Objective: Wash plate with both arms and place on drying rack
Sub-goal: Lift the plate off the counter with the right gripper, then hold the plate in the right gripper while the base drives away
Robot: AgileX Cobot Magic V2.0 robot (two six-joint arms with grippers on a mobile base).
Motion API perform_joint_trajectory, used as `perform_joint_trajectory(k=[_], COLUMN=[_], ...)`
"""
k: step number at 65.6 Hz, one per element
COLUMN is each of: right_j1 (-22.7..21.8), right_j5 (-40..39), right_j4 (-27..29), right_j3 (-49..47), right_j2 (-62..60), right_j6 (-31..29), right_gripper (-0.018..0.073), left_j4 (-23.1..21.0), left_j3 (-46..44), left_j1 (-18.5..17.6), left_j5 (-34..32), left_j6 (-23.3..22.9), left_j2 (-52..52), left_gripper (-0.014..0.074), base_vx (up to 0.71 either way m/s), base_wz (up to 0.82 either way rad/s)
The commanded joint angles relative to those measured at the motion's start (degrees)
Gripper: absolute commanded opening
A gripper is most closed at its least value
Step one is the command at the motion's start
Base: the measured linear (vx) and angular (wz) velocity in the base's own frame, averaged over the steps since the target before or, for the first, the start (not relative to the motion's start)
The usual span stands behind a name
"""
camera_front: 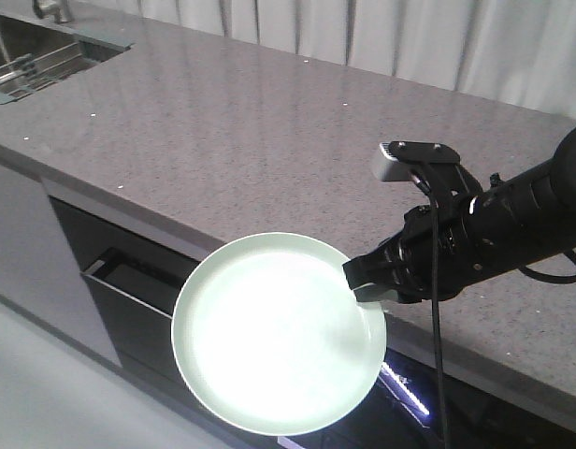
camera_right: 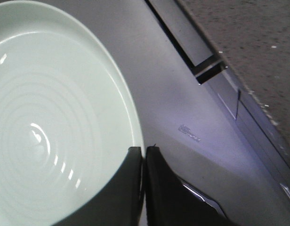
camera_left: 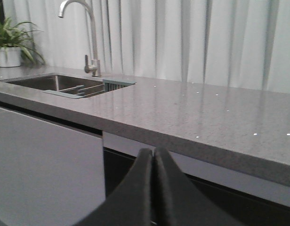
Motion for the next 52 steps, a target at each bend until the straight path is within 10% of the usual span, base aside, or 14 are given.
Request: perform_joint_trajectory(k=[1, 52], right_j1=[-0.1, -0.1], right_j5=[-1.5, -1.5], right_j4=[2.0, 2.0], right_j3=[-1.5, -1.5], right_j2=[-1.9, -1.9], right_j6=[-0.4, -0.4], right_gripper=[-0.0001, -0.0001], left_j4=[-0.6, -0.6], left_j3=[-1.7, -1.7], left_j1=[0.1, 0.1], left_j5=[-4.1, -4.1], left_j6=[-0.3, -0.3], left_j2=[-0.8, -0.8], left_gripper=[-0.0006, -0.0006], base_vx=[-0.12, -0.12], base_wz=[0.48, 0.47])
